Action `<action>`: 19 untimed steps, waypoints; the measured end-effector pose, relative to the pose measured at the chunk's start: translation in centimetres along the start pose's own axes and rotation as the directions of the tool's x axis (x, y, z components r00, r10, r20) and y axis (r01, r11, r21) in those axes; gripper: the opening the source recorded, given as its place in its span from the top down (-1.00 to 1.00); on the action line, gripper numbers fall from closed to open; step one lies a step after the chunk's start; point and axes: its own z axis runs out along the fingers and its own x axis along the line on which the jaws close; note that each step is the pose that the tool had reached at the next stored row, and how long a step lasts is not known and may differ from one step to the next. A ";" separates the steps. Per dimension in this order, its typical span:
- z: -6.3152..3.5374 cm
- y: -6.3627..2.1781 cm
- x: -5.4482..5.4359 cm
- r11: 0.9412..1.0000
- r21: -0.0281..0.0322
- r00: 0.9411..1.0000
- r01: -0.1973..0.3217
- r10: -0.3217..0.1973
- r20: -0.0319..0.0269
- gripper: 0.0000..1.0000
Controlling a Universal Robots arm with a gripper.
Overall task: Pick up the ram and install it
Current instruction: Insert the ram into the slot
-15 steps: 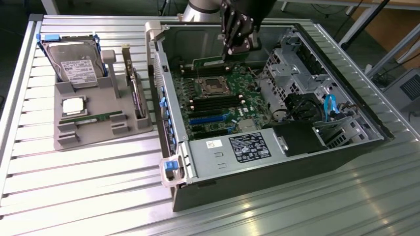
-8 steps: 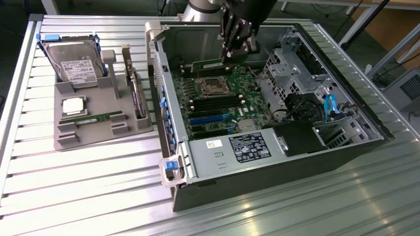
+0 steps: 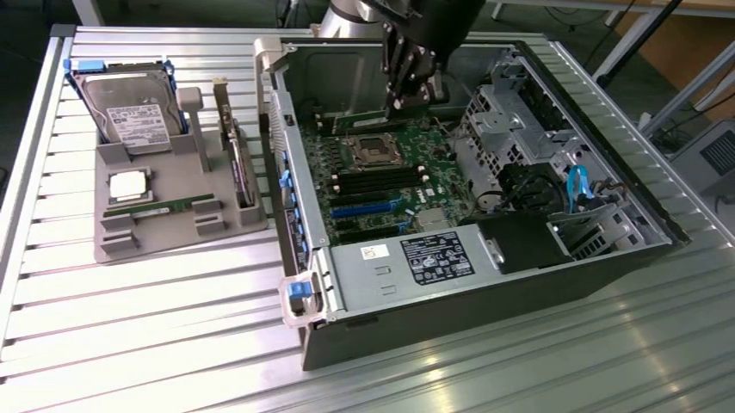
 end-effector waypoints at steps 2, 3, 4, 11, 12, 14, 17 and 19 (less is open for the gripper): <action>0.51 -0.02 0.1 1.000 0.000 1.000 0.000 0.000 0.000 0.76; 0.75 -0.02 0.1 1.000 0.000 1.000 0.000 0.000 0.000 0.76; 1.10 -0.03 0.1 1.000 0.000 1.000 0.000 0.000 0.000 0.76; 2.22 -0.30 0.3 0.997 0.008 0.997 -0.082 0.082 0.003 0.76; 2.40 -0.48 0.4 0.996 0.009 0.996 -0.087 0.087 0.003 0.76; 2.74 -1.64 0.5 0.996 0.009 0.996 -0.092 0.092 0.003 0.76; 3.16 -2.56 0.7 0.996 0.009 0.996 -0.094 0.094 0.003 0.76; 3.57 -2.89 1.2 0.995 0.010 0.995 -0.098 0.098 0.003 0.76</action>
